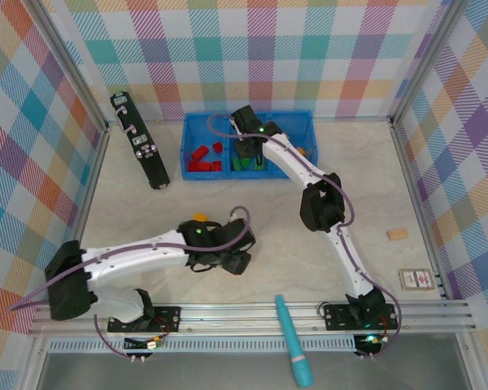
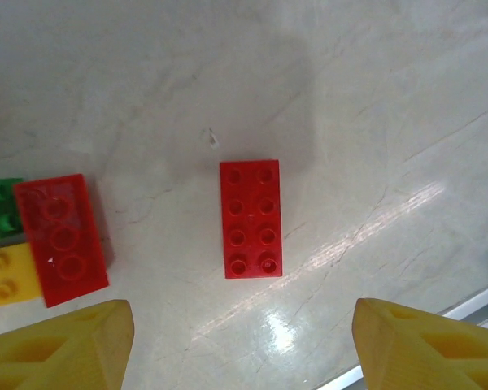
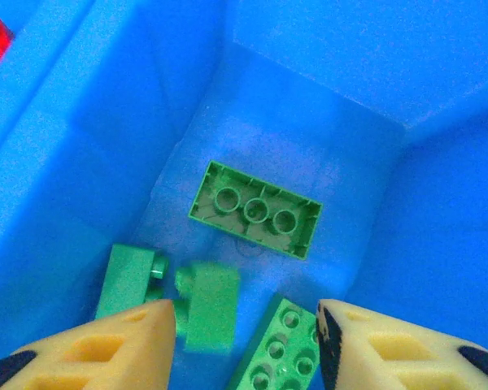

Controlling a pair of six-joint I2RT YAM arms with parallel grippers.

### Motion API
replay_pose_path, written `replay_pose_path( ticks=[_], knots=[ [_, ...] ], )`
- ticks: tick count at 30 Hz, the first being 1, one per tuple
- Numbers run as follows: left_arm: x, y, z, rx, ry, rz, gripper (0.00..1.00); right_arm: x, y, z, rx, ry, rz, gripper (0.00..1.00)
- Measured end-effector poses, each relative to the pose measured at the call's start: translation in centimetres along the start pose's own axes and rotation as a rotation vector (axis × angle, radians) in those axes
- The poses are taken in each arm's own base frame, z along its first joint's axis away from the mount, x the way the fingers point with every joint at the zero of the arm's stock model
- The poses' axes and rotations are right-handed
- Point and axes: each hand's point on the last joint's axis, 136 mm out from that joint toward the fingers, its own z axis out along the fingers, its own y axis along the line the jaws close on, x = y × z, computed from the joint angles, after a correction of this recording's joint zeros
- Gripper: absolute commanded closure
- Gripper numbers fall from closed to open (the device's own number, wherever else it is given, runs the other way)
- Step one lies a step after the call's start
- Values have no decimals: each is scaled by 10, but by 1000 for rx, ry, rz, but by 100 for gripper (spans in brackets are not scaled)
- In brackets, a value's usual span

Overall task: Sort the legos into containers by color
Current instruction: Place the lego in the container, then pick up the lego from the middle-left of the table.

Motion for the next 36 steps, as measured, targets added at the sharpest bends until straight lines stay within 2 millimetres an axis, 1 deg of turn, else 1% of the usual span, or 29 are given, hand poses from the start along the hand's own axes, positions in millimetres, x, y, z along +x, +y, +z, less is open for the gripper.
replay_pose_path(
  ticks=[4, 6, 8, 10, 13, 15, 18, 21, 24, 28, 33, 36],
  knots=[
    [7, -6, 18, -49, 47, 29, 30, 8, 1, 6, 0, 15, -27, 41],
    [7, -8, 26, -64, 57, 30, 32, 7, 1, 3, 0, 10, -39, 40],
    [8, -9, 32, -71, 65, 28, 33, -1, -2, -7, 1, -11, -42, 39],
    [8, -11, 38, -76, 72, 25, 35, -14, -5, -23, -1, -50, -37, 37],
    [11, -13, 49, -90, 93, 18, 37, -37, -15, -56, -1, -125, -17, 37],
    [13, -13, 57, -100, 106, 15, 38, -52, -21, -83, 0, -179, -4, 37],
    [15, -13, 66, -116, 119, 15, 40, -66, -29, -116, -2, -243, 11, 37],
    [17, -14, 76, -127, 131, 11, 43, -71, -37, -139, -1, -278, 22, 37],
    [21, -12, 83, -145, 147, 11, 45, -66, -40, -150, -13, -281, 25, 37],
    [22, -12, 88, -153, 154, 11, 47, -51, -41, -153, -19, -256, 24, 37],
    [22, -17, 89, -132, 156, 5, 64, -30, -41, -151, -19, -211, 20, 37],
    [21, -17, 89, -135, 156, -1, 71, -23, -43, -155, -11, -203, 22, 37]
  ],
)
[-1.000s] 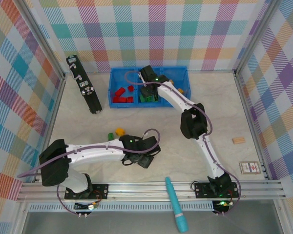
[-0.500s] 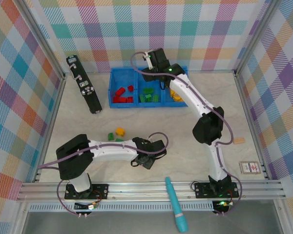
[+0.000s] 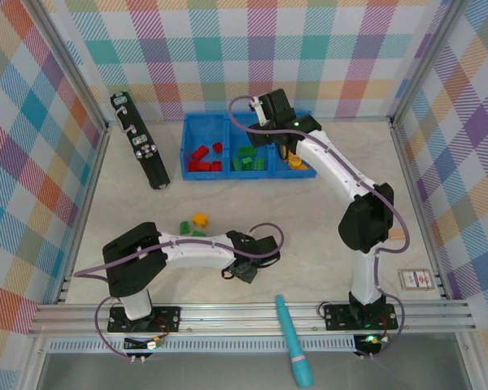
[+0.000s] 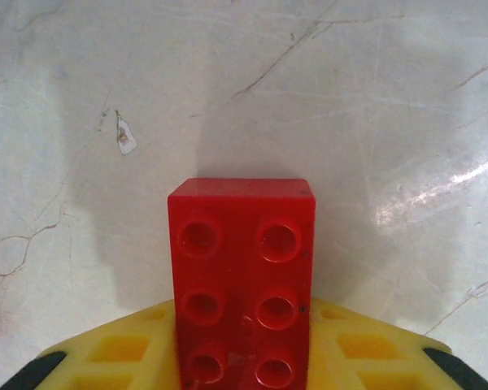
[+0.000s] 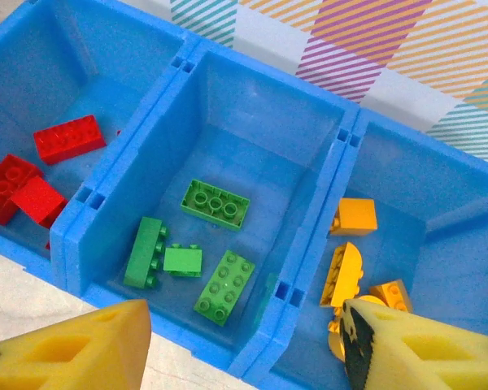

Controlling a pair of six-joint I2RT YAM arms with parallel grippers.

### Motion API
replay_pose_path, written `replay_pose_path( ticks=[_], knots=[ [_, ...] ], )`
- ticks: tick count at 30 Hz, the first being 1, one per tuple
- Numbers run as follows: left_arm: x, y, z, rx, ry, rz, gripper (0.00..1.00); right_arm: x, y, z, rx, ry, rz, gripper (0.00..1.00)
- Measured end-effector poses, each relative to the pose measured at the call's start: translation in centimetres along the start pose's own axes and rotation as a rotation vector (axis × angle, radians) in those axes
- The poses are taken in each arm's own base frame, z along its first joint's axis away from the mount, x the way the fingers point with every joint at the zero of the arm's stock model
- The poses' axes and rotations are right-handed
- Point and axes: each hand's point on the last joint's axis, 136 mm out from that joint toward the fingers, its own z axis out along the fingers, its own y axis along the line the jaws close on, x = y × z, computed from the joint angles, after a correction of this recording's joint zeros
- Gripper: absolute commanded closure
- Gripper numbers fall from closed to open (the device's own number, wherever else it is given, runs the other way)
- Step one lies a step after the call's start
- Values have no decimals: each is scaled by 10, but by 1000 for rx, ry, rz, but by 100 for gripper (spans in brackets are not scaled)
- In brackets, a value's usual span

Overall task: Sort the legos into containers by color
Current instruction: Pick up the lego from the middle-left of the table, then place the lego in the container.

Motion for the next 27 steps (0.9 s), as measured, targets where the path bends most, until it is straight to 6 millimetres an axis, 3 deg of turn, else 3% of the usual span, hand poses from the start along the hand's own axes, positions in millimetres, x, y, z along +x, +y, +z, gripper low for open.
replay_pose_path(
  ticks=[4, 8, 11, 15, 18, 21, 24, 27],
  knots=[
    [-1, 1, 0, 2, 2, -14, 76, 5, -9, -12, 26, -5, 5, 36],
    [-13, 13, 0, 16, 14, -38, 76, 15, -26, -40, 51, -16, 35, 36],
    [-45, 37, -10, 21, -2, -90, 76, 30, -48, -72, 77, -33, 82, 35],
    [-115, 82, -49, 43, -128, -169, 76, 53, -67, -113, 97, -65, 165, 36],
    [-167, 123, -86, 42, -259, -216, 76, 78, -56, -122, 43, -49, 236, 37],
    [-203, 162, -108, 14, -349, -249, 77, 119, -36, -112, -27, 34, 321, 37],
    [-233, 195, -105, -23, -390, -286, 78, 163, -14, -96, -74, 149, 398, 37],
    [-251, 220, -81, -59, -367, -307, 78, 190, 11, -91, -118, 230, 441, 37]
  ],
)
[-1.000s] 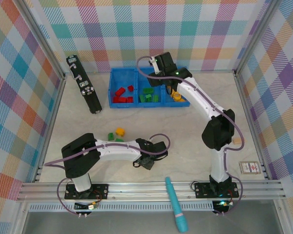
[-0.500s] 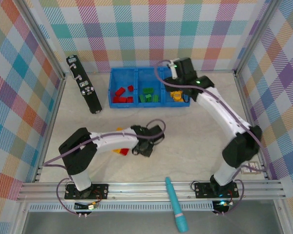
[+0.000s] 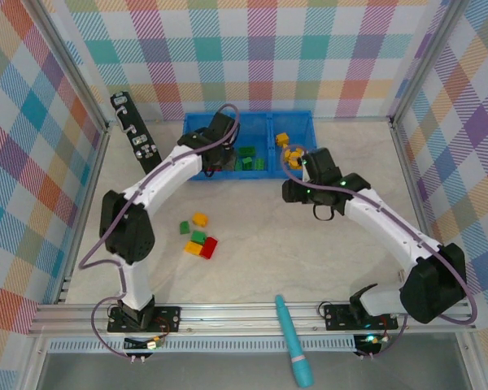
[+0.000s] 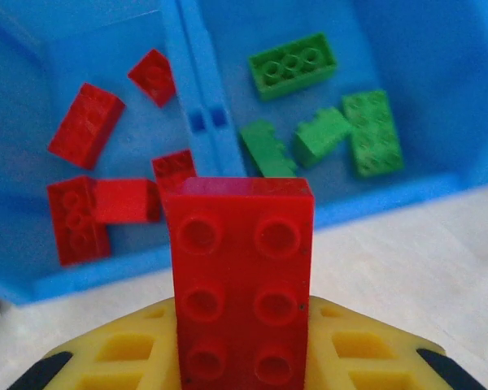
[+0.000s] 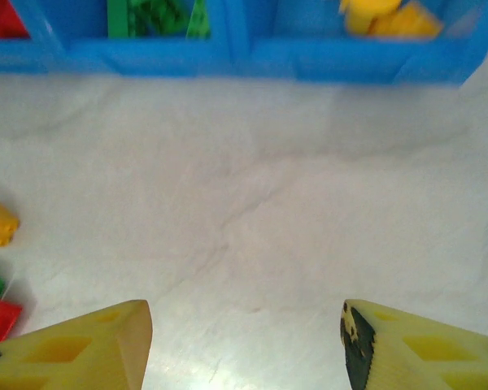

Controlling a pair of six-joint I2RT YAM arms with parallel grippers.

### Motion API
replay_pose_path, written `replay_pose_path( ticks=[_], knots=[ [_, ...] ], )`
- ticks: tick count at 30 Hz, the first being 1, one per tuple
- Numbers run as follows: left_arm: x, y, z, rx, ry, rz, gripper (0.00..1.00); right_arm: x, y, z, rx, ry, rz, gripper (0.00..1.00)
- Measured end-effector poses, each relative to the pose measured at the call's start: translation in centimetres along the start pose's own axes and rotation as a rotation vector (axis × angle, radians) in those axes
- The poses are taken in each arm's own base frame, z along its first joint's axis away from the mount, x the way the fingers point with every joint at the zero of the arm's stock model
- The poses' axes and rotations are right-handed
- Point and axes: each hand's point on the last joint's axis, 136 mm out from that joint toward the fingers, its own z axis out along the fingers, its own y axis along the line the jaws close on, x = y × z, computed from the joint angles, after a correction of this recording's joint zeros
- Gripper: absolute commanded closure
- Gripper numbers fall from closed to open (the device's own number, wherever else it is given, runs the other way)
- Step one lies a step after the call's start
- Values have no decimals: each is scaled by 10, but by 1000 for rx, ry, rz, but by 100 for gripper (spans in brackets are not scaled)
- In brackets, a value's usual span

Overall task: Sort the legos into containers by color
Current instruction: Place the lego in the container.

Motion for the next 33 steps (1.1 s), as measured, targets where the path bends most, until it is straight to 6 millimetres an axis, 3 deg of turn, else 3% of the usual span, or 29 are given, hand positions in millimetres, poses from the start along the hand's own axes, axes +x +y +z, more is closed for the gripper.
replay_pose_path(
  ticks=[5, 8, 12, 18, 24, 33],
  knots=[
    [1, 21, 53, -52, 63, -2, 79, 23, 28, 0, -62, 47, 33, 37],
    [-14, 31, 54, -61, 30, -21, 78, 33, 37, -3, -79, 62, 41, 37],
    [-25, 45, 56, -71, 5, -49, 79, 41, 36, -6, -72, 77, 63, 37],
    [-22, 74, 72, -101, 23, -94, 78, 48, 36, -9, -57, 89, 75, 37],
    [-19, 84, 90, -106, 35, -114, 77, 57, 44, -11, -53, 105, 62, 36],
    [-12, 82, 113, -89, 65, -122, 53, 68, 42, -12, -9, 124, 63, 36]
  ],
)
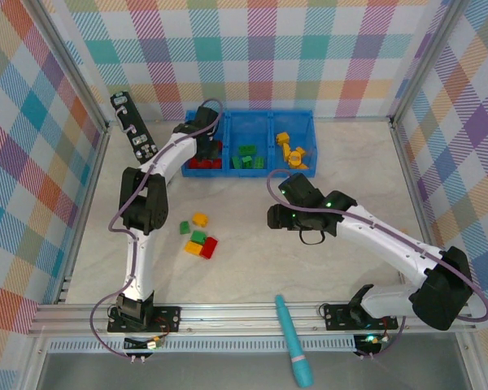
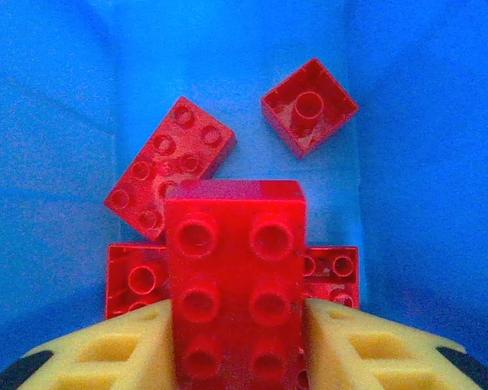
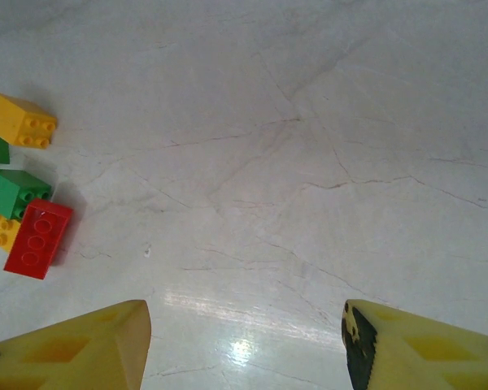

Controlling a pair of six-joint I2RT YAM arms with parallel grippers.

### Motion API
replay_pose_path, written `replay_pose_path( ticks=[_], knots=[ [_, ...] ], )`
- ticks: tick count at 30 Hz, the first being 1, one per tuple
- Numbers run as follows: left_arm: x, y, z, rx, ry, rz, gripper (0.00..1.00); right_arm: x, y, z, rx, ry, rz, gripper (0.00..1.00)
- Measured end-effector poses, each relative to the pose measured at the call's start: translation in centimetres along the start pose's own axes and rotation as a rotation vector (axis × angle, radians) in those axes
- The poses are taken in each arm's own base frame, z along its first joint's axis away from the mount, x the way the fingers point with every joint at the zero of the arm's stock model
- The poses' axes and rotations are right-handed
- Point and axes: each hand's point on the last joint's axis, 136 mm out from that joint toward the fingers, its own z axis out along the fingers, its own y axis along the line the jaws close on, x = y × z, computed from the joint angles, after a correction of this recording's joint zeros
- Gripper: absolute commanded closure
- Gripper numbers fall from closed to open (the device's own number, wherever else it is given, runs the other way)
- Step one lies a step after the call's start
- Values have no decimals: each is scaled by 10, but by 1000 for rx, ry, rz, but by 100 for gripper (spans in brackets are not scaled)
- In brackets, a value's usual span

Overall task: Sort the legos into containers by color
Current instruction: Place the lego in the container, then pick up the lego from the middle-left of the table.

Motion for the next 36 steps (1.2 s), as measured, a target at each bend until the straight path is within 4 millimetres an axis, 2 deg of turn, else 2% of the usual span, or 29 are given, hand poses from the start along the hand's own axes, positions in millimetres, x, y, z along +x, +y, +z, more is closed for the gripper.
replay_pose_path(
  ticks=[2, 5, 8, 10, 12, 16, 17, 19, 21, 25, 29, 33, 36],
  knots=[
    [0, 0, -1, 0, 0, 5, 48, 0, -2, 0, 9, 0, 0, 36],
    [-2, 1, -4, 0, -3, 12, 48, 0, -2, 0, 13, -2, -1, 36],
    [-6, 2, -19, 4, -21, 25, 47, -1, -3, -1, 18, -2, -8, 36],
    [-5, 6, -40, 10, -36, 30, 47, -4, 0, -2, 15, -5, -19, 35],
    [-1, 11, -70, 19, -60, 42, 46, -7, 2, -2, 14, -8, -32, 34],
    [17, 18, -141, 38, -120, 74, 46, -19, 11, -4, 10, -20, -71, 33],
    [25, 18, -158, 46, -135, 83, 46, -25, 16, -6, 1, -30, -82, 33],
    [45, 14, -178, 61, -139, 101, 45, -37, 25, -11, -16, -52, -104, 32],
    [69, 8, -187, 80, -119, 123, 45, -47, 33, -17, -34, -75, -123, 30],
    [124, -11, -187, 110, -34, 154, 45, -60, 43, -22, -51, -101, -159, 25],
    [177, -37, -186, 140, 56, 199, 44, -61, 44, -20, -46, -97, -182, 16],
    [212, -56, -188, 164, 103, 218, 44, -60, 43, -21, -43, -95, -196, 5],
    [233, -63, -187, 166, 130, 216, 42, -60, 43, -21, -44, -92, -197, 2]
  ],
)
